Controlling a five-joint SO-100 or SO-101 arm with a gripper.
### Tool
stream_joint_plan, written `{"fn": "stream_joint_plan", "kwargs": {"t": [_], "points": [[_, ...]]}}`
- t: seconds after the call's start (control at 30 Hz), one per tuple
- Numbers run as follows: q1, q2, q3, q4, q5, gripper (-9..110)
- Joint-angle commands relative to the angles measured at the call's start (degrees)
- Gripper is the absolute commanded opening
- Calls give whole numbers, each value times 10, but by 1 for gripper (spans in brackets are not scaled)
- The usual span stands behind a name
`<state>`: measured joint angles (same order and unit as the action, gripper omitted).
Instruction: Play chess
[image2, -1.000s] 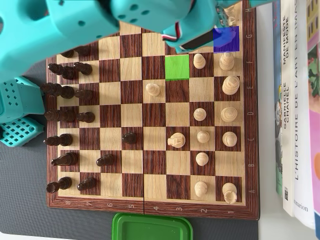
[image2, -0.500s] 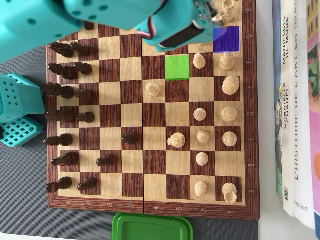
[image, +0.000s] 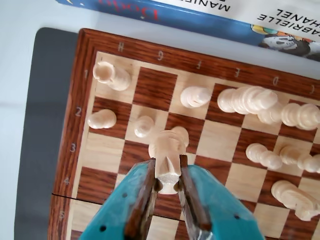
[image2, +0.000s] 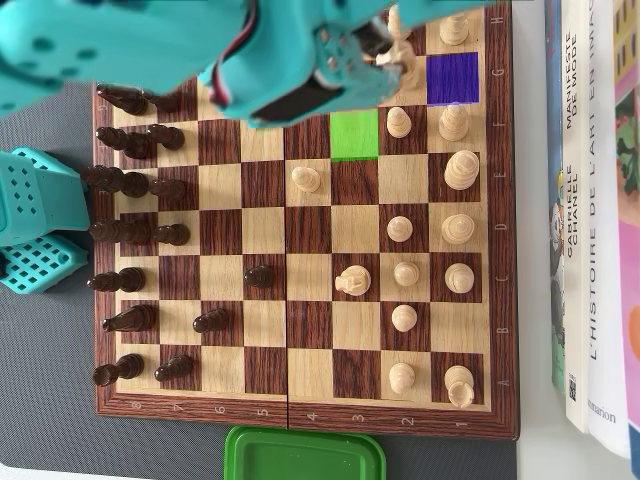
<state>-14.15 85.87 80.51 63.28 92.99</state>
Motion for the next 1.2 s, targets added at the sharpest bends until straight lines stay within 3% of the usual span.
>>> {"fn": "stream_joint_plan", "kwargs": {"t": [0.0, 0.43, 1.17], "points": [[14, 53, 18, -4, -1, 6], [24, 112, 117, -5, 3, 6], [25, 65, 186, -77, 0, 6]]}}
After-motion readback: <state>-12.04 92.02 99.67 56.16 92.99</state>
